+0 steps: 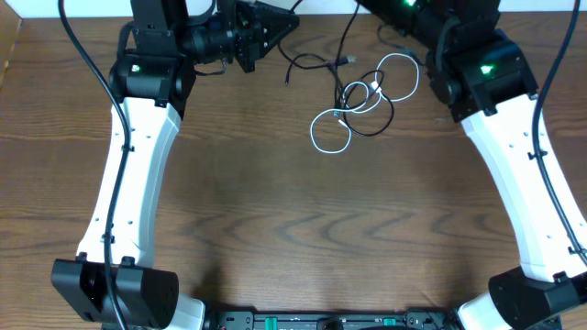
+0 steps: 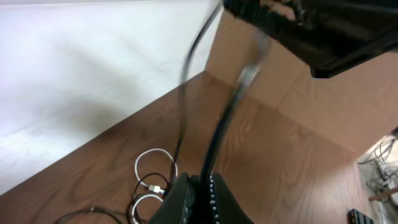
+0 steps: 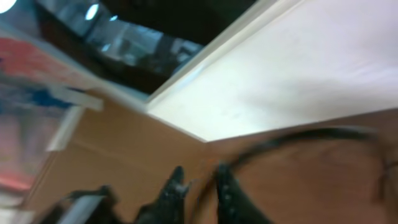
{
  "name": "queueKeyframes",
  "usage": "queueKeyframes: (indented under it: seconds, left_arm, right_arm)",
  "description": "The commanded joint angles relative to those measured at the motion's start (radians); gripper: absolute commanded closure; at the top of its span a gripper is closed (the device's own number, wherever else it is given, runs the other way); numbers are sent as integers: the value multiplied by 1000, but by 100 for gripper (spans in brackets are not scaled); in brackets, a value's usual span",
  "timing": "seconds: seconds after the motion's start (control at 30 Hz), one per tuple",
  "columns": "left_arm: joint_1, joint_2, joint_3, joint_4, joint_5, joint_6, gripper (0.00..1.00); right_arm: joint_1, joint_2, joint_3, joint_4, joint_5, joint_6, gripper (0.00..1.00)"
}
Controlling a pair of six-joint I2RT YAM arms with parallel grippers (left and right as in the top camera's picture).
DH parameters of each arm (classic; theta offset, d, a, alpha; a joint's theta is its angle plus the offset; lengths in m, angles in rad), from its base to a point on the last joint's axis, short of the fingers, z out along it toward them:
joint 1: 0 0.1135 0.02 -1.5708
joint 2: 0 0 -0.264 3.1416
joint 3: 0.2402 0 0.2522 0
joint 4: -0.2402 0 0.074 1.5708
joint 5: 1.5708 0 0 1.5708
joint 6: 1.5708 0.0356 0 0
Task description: Untangle cables
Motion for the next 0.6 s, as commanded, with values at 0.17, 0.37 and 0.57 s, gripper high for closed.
queueKeyframes:
  seconds: [0.17, 0.37, 0.57]
  left_arm:
    - [3, -15, -2, 96, -25, -166, 92]
    - [3, -28, -2, 211, 9, -294, 93]
    - [3, -69, -2, 376, 8, -473, 93]
  right_arm:
    - [-16, -6, 7, -104, 199, -149, 57]
    - [-16, -1, 6, -154, 246, -357, 37]
    - [-15, 41, 6, -209, 199, -602, 11]
